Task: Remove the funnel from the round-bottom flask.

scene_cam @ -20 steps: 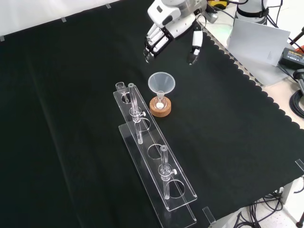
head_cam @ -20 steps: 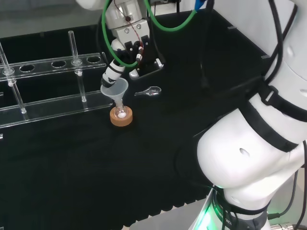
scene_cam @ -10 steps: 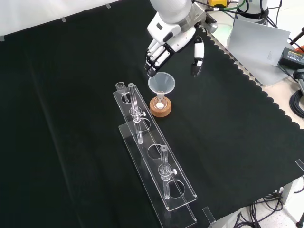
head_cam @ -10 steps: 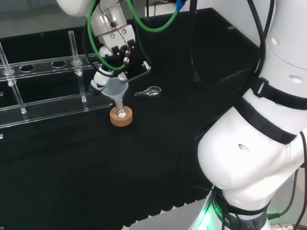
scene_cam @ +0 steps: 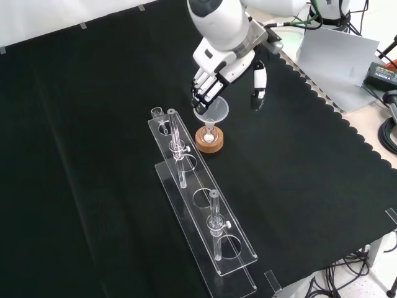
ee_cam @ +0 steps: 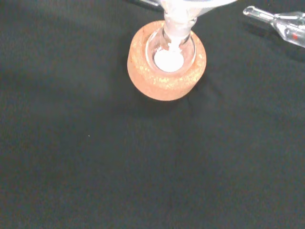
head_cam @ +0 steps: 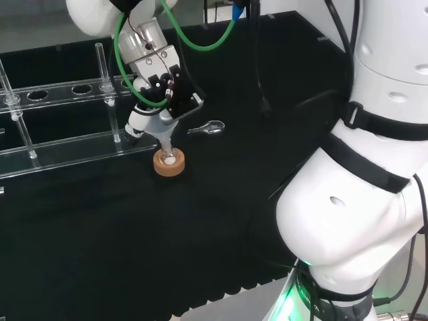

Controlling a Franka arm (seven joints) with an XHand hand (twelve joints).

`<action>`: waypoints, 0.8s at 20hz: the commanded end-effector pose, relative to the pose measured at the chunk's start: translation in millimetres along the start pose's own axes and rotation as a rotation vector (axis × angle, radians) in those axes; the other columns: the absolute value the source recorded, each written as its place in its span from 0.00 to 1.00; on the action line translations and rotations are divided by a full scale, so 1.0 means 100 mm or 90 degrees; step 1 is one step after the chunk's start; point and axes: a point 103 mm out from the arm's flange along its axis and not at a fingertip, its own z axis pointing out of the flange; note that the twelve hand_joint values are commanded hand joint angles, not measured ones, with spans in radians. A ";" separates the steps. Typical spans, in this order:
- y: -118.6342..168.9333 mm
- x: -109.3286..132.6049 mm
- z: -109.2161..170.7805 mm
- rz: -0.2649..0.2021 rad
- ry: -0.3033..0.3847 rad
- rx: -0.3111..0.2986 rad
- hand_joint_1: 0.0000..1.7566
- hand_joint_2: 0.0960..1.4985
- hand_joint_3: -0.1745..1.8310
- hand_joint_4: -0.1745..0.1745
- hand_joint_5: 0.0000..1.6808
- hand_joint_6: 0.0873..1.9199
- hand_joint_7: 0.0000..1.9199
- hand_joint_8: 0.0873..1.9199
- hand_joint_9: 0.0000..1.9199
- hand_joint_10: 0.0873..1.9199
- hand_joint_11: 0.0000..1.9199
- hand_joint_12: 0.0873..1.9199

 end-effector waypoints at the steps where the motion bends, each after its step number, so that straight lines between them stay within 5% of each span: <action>1: 0.10 -0.02 0.09 0.019 -0.026 0.013 0.31 0.43 0.19 0.47 0.03 0.00 0.00 0.25 0.04 0.44 0.18 0.75; 16: 0.30 -0.03 0.12 0.020 -0.049 0.016 0.33 0.44 0.17 0.47 0.02 0.00 0.00 0.06 0.00 0.41 0.14 0.77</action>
